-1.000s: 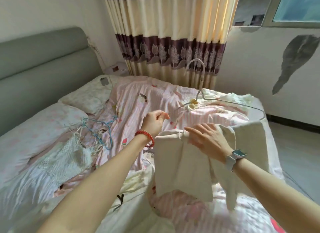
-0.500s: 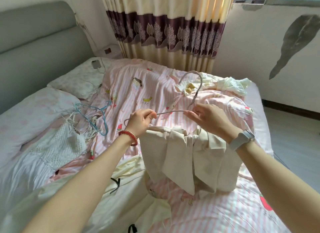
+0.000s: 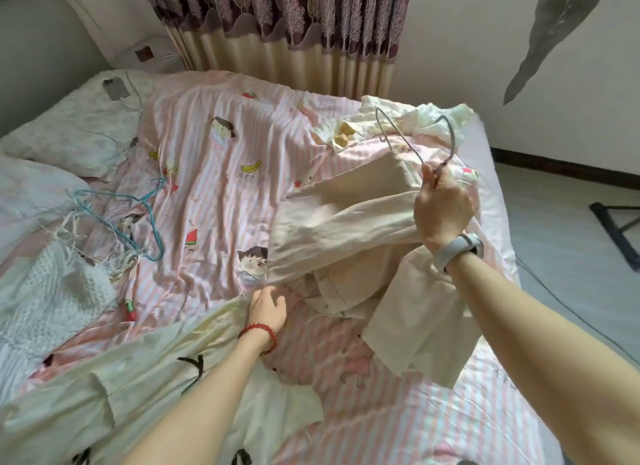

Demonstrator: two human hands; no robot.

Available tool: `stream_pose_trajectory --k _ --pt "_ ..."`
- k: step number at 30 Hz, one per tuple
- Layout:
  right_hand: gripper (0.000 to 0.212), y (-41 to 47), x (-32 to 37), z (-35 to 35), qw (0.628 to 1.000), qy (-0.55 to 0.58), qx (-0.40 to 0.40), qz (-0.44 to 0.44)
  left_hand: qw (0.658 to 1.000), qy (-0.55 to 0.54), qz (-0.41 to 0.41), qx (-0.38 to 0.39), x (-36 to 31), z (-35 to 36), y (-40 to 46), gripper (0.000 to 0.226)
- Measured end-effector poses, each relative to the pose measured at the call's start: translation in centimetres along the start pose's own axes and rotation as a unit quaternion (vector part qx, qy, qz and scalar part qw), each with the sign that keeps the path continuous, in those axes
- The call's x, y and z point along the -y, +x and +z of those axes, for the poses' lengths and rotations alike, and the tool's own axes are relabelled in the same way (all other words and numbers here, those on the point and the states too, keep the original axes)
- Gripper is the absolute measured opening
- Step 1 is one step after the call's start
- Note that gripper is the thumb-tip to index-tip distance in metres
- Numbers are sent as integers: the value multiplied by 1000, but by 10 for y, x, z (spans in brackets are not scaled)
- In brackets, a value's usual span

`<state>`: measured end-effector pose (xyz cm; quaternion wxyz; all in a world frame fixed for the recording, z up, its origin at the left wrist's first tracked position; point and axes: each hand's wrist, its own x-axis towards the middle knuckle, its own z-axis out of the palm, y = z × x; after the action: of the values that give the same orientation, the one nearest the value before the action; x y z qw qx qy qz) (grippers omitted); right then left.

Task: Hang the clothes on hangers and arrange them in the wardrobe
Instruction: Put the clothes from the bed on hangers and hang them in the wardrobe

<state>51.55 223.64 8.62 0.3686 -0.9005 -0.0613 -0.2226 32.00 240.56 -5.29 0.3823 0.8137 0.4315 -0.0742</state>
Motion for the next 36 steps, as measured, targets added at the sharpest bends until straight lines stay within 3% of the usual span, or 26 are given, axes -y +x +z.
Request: stream_pose_trajectory --k 3,6,10,13,15,19,22,25,30,36 --pt "31 -21 -25 27 999 -19 48 -14 998 49 -22 28 21 28 15 41" --pt "31 -41 -52 44 995 -37 95 16 986 136 59 72 30 54 32 41" --pt "28 -55 -81 54 994 -41 94 36 951 245 100 161 26 94 49 39" --pt "29 -60 -92 57 994 -41 96 29 935 297 125 146 24 115 49 27" --pt "30 -62 -94 59 993 -30 110 33 935 286 167 129 30 117 41 27" --pt "28 -65 -84 66 991 5 132 28 912 286 243 167 47 107 21 49" --pt "29 -73 -72 70 987 26 157 19 903 268 280 187 55 96 11 40" --pt "28 -81 -65 69 984 27 172 22 915 214 306 154 58 72 10 27" --pt "30 -90 -54 67 980 12 199 24 943 119 296 97 56 39 7 32" --pt "32 -101 -44 65 975 -17 221 11 942 126 276 144 62 36 -10 28"
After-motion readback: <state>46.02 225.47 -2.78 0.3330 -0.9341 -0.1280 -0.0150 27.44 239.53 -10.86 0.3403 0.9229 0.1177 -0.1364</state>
